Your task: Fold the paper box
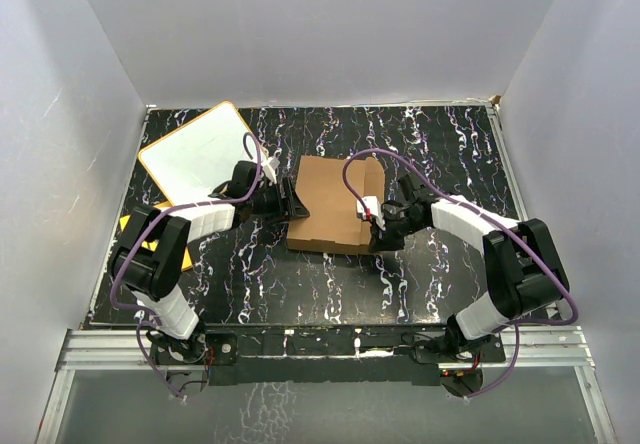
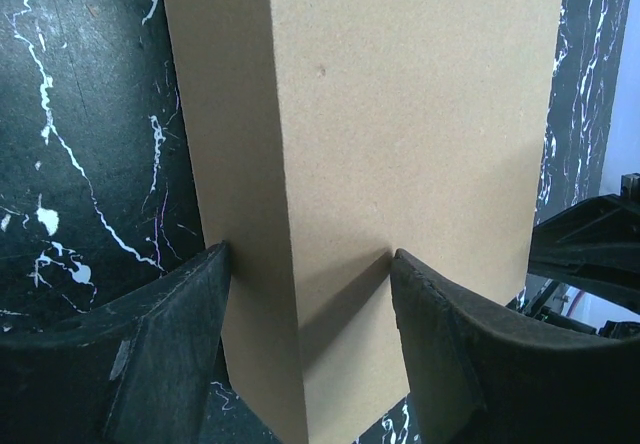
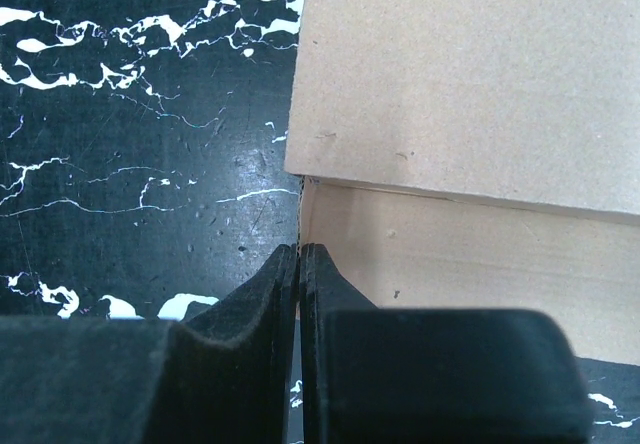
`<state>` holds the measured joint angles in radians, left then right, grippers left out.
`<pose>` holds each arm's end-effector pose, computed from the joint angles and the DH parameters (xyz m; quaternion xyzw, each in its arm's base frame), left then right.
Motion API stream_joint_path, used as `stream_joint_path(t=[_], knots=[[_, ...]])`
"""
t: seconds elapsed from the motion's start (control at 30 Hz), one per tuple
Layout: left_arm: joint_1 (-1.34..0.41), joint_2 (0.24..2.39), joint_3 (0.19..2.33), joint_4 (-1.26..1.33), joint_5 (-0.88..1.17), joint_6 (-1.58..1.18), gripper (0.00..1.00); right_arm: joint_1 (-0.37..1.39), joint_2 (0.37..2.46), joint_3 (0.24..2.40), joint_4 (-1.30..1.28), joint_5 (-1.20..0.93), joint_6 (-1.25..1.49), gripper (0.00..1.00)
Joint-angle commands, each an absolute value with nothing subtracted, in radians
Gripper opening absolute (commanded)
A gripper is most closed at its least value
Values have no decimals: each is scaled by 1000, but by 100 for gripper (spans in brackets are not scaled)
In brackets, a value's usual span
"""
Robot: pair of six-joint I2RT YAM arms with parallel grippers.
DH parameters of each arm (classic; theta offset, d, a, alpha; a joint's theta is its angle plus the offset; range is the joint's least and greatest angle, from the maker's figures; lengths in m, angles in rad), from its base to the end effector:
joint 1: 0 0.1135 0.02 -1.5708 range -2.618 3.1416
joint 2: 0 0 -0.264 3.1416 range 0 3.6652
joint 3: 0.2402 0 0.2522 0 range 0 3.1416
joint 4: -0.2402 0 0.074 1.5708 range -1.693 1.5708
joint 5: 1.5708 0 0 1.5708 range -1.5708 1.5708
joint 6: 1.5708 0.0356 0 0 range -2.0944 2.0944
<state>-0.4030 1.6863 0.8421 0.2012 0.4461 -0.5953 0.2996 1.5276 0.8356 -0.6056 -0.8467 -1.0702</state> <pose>0.3094 -0.1486 0.1689 0.0148 0.8776 -0.3826 0.2884 0.2423 0.1028 0.1732 -0.6147 0.6641 0.3305 0.2680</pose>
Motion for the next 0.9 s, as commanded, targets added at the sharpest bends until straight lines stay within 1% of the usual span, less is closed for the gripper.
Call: stream_joint_path(t=[0.0,0.17,0.53,0.7,0.87], knots=[[-405,1716,862,146,421,-568,62,334,1510,877,-583,-877,-1073,8],[-405,1716,861,129,402,-573,61,336,1495,857,-608,-868,-1124,8],[-405,1717,862,130,405,-573,61,339,1494,842,-597,-860,-1119,8],[-405,1724,864,137,414,-571,61,360,1497,864,-572,-848,-1055,8],[-405,1724,871,130,418,-568,60,412,1516,915,-567,-784,-980,8]])
